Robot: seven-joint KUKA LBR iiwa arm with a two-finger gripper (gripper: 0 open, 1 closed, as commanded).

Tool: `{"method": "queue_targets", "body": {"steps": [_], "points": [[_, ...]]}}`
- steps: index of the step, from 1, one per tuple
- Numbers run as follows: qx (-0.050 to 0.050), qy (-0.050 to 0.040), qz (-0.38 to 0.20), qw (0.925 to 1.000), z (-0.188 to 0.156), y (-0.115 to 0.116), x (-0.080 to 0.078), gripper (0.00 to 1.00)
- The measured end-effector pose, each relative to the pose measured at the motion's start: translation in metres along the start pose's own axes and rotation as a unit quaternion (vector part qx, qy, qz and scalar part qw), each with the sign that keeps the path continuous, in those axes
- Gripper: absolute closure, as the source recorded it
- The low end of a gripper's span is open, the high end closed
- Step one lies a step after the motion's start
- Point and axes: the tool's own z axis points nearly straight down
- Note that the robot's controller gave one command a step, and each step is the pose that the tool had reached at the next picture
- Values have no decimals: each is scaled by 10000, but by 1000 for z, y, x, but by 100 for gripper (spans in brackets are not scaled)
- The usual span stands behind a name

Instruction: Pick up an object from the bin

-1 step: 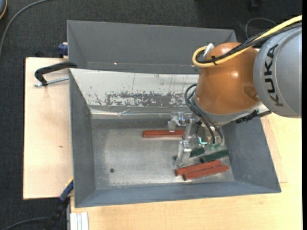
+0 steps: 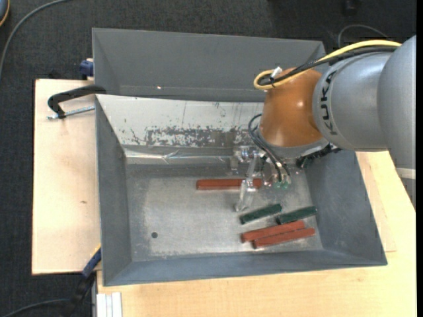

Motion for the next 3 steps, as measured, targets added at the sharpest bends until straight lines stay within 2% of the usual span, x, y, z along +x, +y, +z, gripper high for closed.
{"method": "queue_targets", "body": {"steps": [1, 2, 3], "points": [[-8, -33, -883, 9961, -36, 13, 4, 0], [-8, 0, -473, 9989, -35, 2, 7, 0], [-10, 20, -159, 9999, -3, 8, 6, 0]]}}
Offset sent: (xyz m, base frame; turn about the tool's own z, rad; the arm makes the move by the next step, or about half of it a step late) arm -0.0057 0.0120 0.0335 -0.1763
